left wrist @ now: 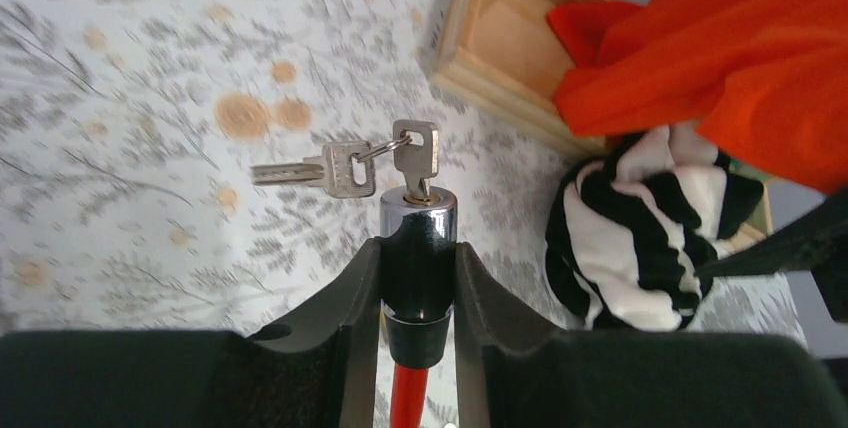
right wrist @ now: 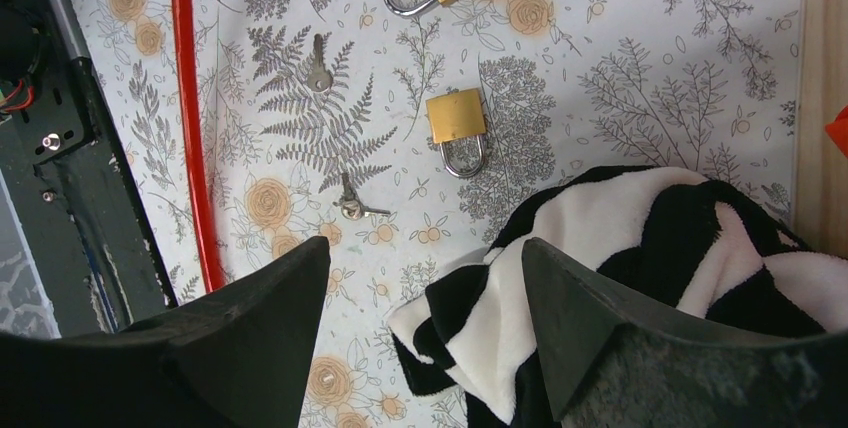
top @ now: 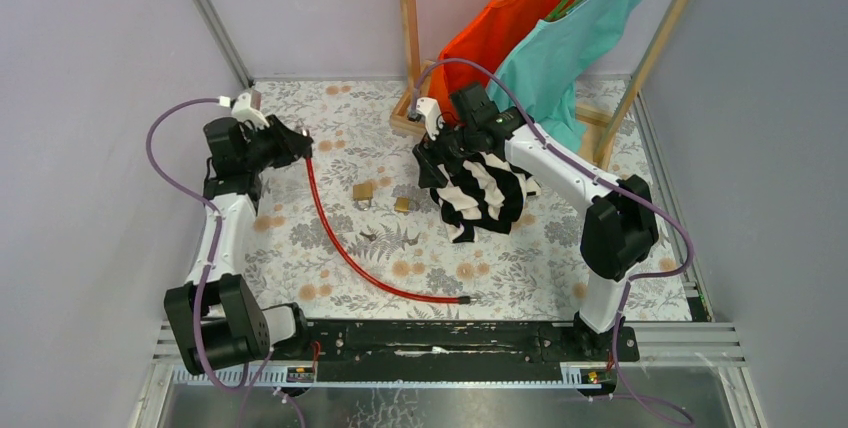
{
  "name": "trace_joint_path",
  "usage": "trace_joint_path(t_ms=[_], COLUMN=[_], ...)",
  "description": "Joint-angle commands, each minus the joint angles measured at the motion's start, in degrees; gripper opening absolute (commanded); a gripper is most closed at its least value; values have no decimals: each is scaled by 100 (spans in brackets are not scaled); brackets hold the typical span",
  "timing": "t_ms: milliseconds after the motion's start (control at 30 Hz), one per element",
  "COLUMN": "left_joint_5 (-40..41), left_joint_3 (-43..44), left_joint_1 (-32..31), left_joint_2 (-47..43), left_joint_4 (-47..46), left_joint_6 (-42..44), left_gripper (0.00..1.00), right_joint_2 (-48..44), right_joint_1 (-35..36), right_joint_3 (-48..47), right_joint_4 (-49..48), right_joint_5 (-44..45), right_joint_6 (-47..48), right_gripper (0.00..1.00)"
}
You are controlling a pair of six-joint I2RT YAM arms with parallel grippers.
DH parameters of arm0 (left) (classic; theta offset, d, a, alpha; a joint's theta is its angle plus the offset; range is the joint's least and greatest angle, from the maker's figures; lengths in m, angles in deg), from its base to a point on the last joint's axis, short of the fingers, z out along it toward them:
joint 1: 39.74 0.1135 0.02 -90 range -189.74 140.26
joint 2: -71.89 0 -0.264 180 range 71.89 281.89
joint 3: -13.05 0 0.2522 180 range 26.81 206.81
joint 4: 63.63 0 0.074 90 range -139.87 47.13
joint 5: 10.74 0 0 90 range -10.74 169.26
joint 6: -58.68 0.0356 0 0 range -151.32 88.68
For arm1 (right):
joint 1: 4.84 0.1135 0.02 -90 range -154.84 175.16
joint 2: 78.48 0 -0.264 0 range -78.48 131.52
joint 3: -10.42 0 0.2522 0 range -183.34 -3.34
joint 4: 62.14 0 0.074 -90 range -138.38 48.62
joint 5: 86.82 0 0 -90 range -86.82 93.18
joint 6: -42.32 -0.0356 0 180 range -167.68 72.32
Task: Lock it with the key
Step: Pick up the lock from the center of the board.
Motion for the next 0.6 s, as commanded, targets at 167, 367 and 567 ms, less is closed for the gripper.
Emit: trace_joint_path(t_ms=[167,367,567], left_joint_5=[-1129,-1937,-2496], left_joint_3=[-853,-1139,-996], left_joint_1=[-501,-1175,-1495], left_joint_2=[-91,52,123], left_joint_4=[-167,-1234,-1673], left_joint_6=[-605,-653,169], left_gripper=[0,0,0], right_joint_2=[-205,-365,-398], right_joint_1=[-85,-94,-110], right_joint_3=[105,365,281], right_joint_4=[24,-311,-991], right_joint_5=[-299,-773,-1266], right_joint_6=[-10,-172,-559], right_gripper=[77,77,77])
